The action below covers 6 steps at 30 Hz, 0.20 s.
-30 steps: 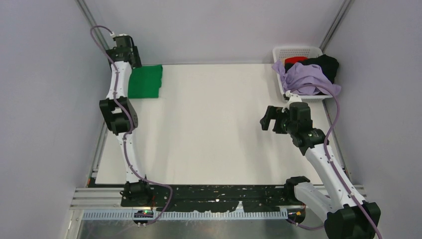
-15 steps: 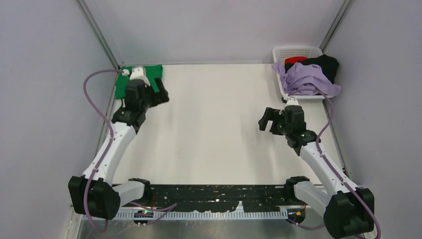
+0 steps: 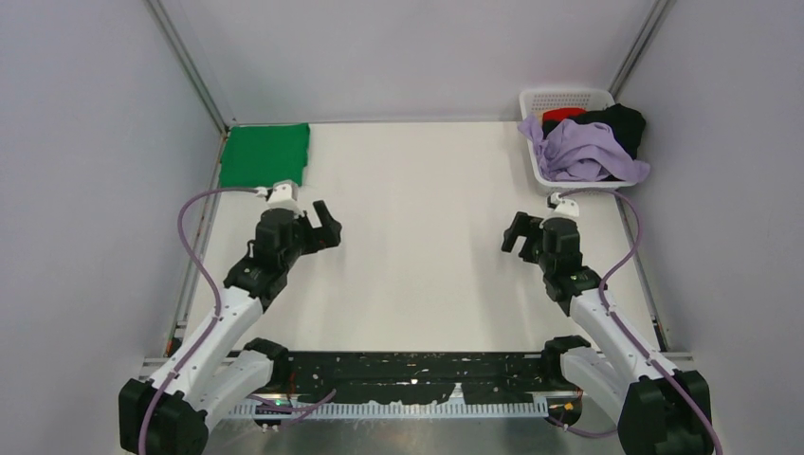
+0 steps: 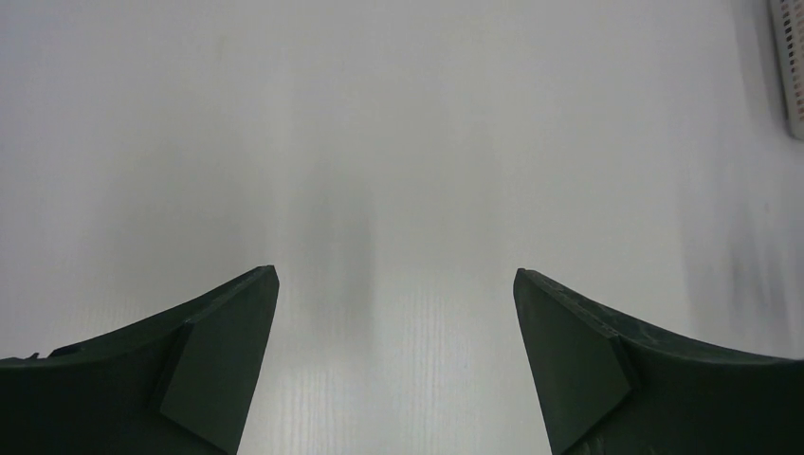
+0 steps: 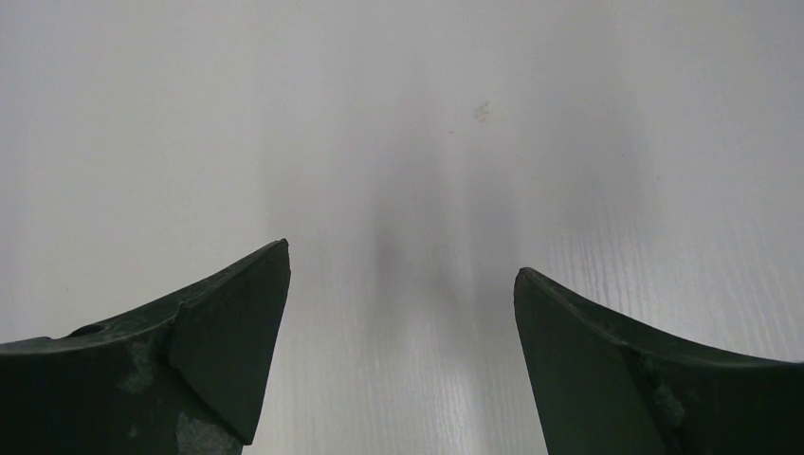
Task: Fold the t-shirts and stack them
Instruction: Reset both arms
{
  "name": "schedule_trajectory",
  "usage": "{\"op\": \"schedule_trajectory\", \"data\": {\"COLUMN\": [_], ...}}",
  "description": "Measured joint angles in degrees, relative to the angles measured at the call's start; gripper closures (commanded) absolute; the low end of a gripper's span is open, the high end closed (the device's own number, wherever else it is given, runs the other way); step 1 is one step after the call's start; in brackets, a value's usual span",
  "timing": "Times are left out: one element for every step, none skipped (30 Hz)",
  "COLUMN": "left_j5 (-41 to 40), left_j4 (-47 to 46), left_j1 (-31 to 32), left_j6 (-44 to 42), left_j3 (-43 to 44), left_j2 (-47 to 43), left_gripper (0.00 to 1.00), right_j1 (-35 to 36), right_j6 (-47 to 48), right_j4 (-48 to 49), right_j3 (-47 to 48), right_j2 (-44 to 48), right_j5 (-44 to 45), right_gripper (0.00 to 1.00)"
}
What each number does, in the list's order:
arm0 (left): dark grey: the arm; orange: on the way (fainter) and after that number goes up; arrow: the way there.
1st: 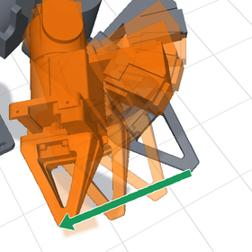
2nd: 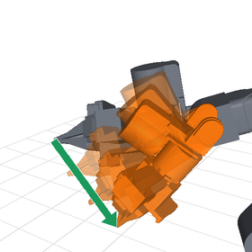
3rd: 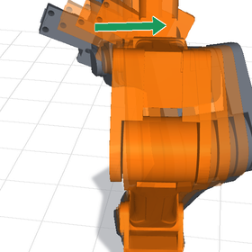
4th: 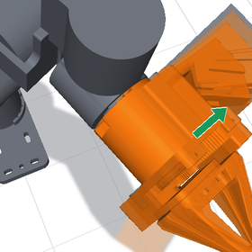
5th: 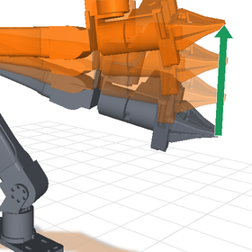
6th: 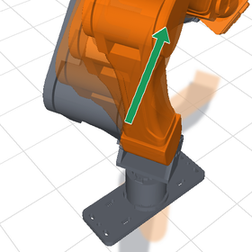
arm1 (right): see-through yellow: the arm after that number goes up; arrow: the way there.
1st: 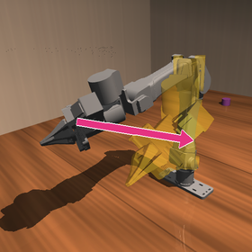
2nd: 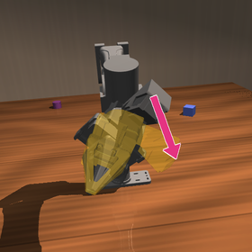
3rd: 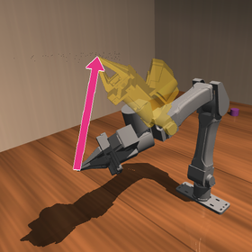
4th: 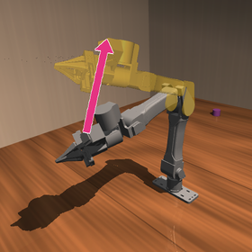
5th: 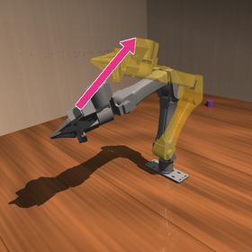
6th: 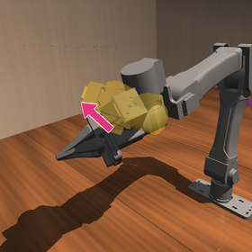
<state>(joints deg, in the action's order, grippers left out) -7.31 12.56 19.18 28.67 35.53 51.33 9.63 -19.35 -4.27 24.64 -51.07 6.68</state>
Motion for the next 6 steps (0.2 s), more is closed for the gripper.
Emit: {"op": "schedule_trajectory", "data": {"left_j5": [-0.13, -0.17, -0.22, -0.26, -0.37, -0.48], "left_j4": [-0.63, -1.11, -1.44, -1.62, -1.62, -1.62], "left_j1": [0.00, 0.00, 0.00, 0.00, 0.00, 0.00], "left_j6": [-0.04, -0.09, -0.11, -0.13, -0.15, -0.20], "left_j3": [0.00, -0.07, -0.22, -0.42, -0.68, -1.01], "left_j2": [-0.63, -0.94, -1.05, -1.07, -1.09, -1.14], "left_gripper": [0.00, 0.00, 0.00, 0.00, 0.00, 0.00], "right_j1": [0.00, 0.00, 0.00, 0.00, 0.00, 0.00], "right_j6": [0.00, 0.00, 0.02, 0.00, 0.02, 0.02], "right_j4": [0.28, 0.63, 0.92, 1.18, 1.29, 1.38], "right_j3": [-0.02, -0.02, -0.02, -0.02, -0.02, -0.02], "right_j2": [0.00, 0.00, 0.00, 0.00, 0.00, 0.00], "right_j5": [0.57, 1.07, 1.46, 1.81, 1.99, 2.12], "right_gripper": [0.05, 0.05, 0.04, 0.05, 0.04, 0.05]}}
